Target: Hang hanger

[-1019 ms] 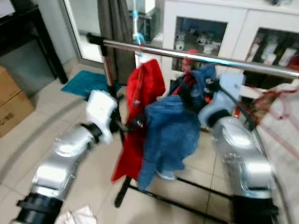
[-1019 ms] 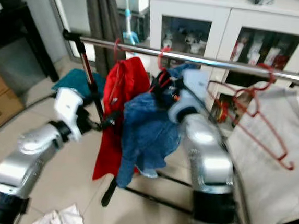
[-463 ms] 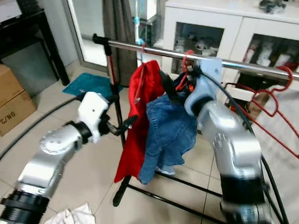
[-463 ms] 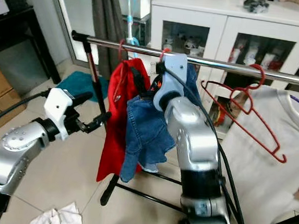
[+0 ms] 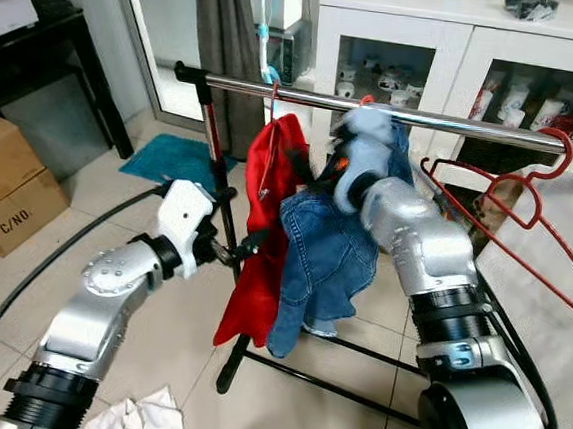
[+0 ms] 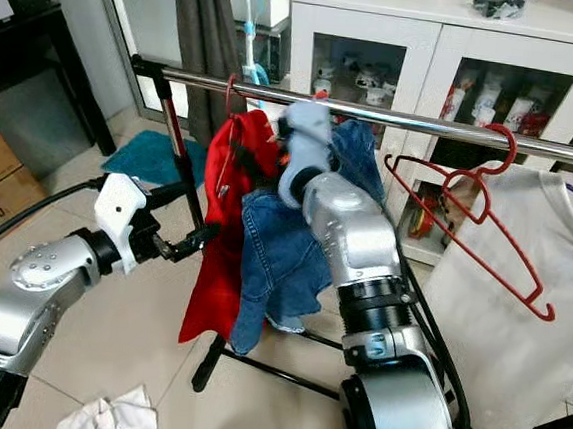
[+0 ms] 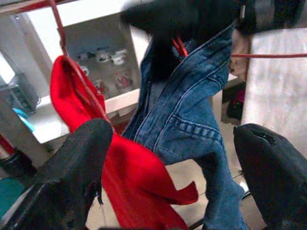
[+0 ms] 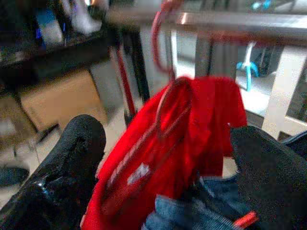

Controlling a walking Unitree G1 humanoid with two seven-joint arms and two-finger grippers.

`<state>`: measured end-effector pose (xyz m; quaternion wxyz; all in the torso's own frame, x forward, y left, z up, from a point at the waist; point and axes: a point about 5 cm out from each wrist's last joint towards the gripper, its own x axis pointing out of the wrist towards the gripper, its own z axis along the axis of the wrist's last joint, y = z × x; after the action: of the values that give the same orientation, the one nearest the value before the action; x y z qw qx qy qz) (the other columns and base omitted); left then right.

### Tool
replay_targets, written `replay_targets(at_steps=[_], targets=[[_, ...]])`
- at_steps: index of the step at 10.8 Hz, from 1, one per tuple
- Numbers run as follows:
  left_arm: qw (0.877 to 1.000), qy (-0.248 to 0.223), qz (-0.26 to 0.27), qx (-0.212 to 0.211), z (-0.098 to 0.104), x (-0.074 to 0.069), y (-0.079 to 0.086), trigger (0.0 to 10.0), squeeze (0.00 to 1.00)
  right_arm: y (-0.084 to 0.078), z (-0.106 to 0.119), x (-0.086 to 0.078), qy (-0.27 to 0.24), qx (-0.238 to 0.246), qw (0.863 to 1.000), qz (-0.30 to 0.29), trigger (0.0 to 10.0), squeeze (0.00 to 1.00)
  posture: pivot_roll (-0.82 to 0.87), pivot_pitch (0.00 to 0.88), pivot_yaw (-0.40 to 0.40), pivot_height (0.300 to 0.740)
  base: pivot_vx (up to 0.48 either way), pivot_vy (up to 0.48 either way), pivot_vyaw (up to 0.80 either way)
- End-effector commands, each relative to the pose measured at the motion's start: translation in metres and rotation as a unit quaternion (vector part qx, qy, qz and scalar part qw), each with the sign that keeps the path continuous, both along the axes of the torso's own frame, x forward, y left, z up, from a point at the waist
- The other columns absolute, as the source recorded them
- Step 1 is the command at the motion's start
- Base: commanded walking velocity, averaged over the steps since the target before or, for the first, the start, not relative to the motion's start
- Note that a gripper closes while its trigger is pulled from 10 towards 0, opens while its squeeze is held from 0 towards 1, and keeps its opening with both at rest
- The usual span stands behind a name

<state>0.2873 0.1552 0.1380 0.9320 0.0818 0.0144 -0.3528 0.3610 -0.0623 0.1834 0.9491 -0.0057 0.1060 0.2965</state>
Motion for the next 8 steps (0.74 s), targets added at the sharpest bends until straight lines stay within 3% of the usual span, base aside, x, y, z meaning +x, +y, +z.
replay_targets(at_steps=[1,3,4,5,7,8], targets=[[1.000,-0.003,0.001,0.007,0.002,0.001,0.001,10.0,0.00,0.004,0.000,0.000,-0.010,-0.026,1.000,0.015,10.0,0.00,-0.05,0.000,0.088,0.740,0.000,0.000,0.00],[1.000,-0.002,0.003,0.008,0.000,0.001,0.002,10.0,0.00,-0.018,-0.021,0.002,0.017,-0.081,0.996,-0.018,10.0,0.00,-0.06,0.000,0.091,0.740,0.000,0.000,0.00],[1.000,-0.001,0.002,0.009,0.000,0.002,0.001,10.0,0.00,-0.037,-0.024,0.006,0.020,-0.097,0.993,-0.064,10.0,0.00,-0.07,0.000,0.095,0.740,0.000,0.000,0.00],[1.000,-0.005,-0.001,0.008,0.003,0.005,-0.001,10.0,0.00,-0.056,-0.025,0.009,0.017,-0.117,0.988,-0.096,10.0,0.00,-0.08,0.000,0.101,0.740,0.000,0.000,0.00],[1.000,-0.007,-0.004,0.009,0.003,0.006,-0.002,10.0,0.00,-0.074,-0.022,0.009,0.003,-0.139,0.983,-0.121,10.0,0.00,-0.08,0.000,0.103,0.740,0.000,0.000,0.00],[1.000,-0.008,-0.006,0.008,0.003,0.006,-0.003,10.0,0.00,-0.076,-0.008,0.009,-0.026,-0.110,0.986,-0.125,10.0,0.00,-0.08,0.000,0.101,0.740,0.000,0.000,0.00]])
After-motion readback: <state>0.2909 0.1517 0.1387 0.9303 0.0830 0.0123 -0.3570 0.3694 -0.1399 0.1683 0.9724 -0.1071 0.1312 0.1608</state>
